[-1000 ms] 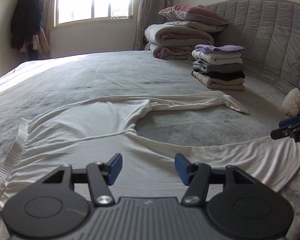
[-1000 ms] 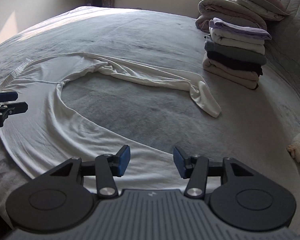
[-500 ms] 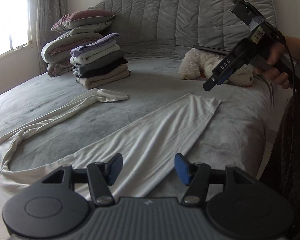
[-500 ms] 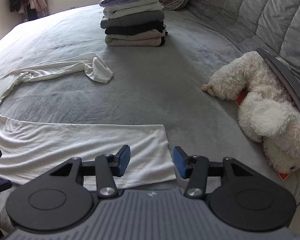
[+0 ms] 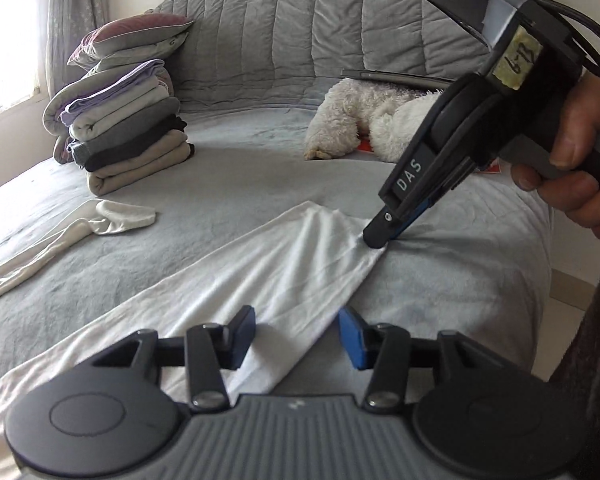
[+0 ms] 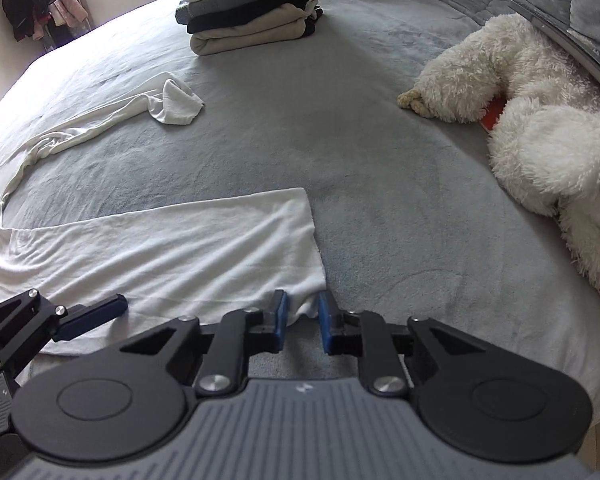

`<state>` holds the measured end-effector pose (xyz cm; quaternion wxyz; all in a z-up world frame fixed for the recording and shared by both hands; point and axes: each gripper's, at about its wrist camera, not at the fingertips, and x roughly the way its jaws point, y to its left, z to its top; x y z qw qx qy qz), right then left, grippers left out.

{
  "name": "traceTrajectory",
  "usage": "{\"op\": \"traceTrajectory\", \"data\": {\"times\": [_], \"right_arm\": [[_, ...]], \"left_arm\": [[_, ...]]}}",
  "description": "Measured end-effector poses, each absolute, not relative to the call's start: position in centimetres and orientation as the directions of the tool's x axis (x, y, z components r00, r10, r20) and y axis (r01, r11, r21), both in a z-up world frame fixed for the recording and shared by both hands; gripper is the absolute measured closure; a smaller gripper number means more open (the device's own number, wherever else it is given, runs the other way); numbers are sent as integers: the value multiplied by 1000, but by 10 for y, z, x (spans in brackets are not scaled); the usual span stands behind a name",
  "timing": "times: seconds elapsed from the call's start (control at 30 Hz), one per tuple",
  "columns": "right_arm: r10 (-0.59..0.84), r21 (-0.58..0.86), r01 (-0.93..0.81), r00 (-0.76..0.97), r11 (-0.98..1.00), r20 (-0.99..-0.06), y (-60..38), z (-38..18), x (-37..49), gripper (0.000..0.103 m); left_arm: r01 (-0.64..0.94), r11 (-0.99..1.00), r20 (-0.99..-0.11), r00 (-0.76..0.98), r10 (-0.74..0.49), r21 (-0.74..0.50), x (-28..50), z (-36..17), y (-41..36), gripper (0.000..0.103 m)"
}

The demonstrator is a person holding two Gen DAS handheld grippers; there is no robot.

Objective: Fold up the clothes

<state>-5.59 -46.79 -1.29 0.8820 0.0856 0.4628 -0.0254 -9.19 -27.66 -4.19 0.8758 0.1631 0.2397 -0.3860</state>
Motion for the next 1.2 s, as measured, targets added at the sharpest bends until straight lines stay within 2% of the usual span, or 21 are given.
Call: {"op": "traceTrajectory", "data": {"times": [0.03,0.07,0.1,0.3,0.43,0.57,0.63,0.7,0.77,0.97,1.03,1.07,1.1,1.2], "right_arm": [[37,133,126,573,983,-818,-469,-11,-57,100],[39,138,129,576,982,-816,-471,-10,-58,100],[41,144,132,579,981,-814,-472,-8,-59,100],[15,100,124,553,987,-833,-476,11,-75,101],[28,72,74,480,995,-877,-474,9,-79,100],[29,72,70,482,995,-876,-476,6,-77,87],[31,80,75,509,994,-860,-478,9,-75,83],[33,89,78,539,993,-842,-481,11,-69,56],[30,84,70,566,994,-824,-480,12,-63,55],[53,72,7,604,997,-795,-474,-1,-34,55],[50,60,-4,608,998,-792,-471,-10,-27,65],[52,57,-11,607,998,-793,-470,-14,-25,90],[48,54,-9,617,998,-786,-469,-16,-25,100],[-7,21,35,661,999,-751,-465,-14,-34,102]], "left_arm": [[755,648,-546,587,-598,102,-92,-42,-280,69],[758,643,-546,585,-600,106,-93,-42,-284,87],[758,643,-544,587,-600,109,-94,-41,-286,100],[794,607,-522,537,-663,47,-106,-22,-281,101],[846,532,-583,454,-674,43,-113,-25,-283,101],[852,520,-585,452,-674,60,-117,-33,-281,98],[850,525,-573,452,-683,45,-117,-31,-280,88],[856,516,-565,445,-695,40,-117,-30,-282,80],[861,507,-558,439,-704,38,-117,-29,-284,75],[864,503,-560,428,-709,24,-119,-34,-296,73],[863,505,-560,426,-711,16,-118,-36,-297,72],[862,506,-560,425,-711,12,-118,-36,-298,72],[862,506,-560,423,-713,6,-117,-37,-297,71],[866,500,-559,410,-721,-9,-115,-37,-295,71]]}}
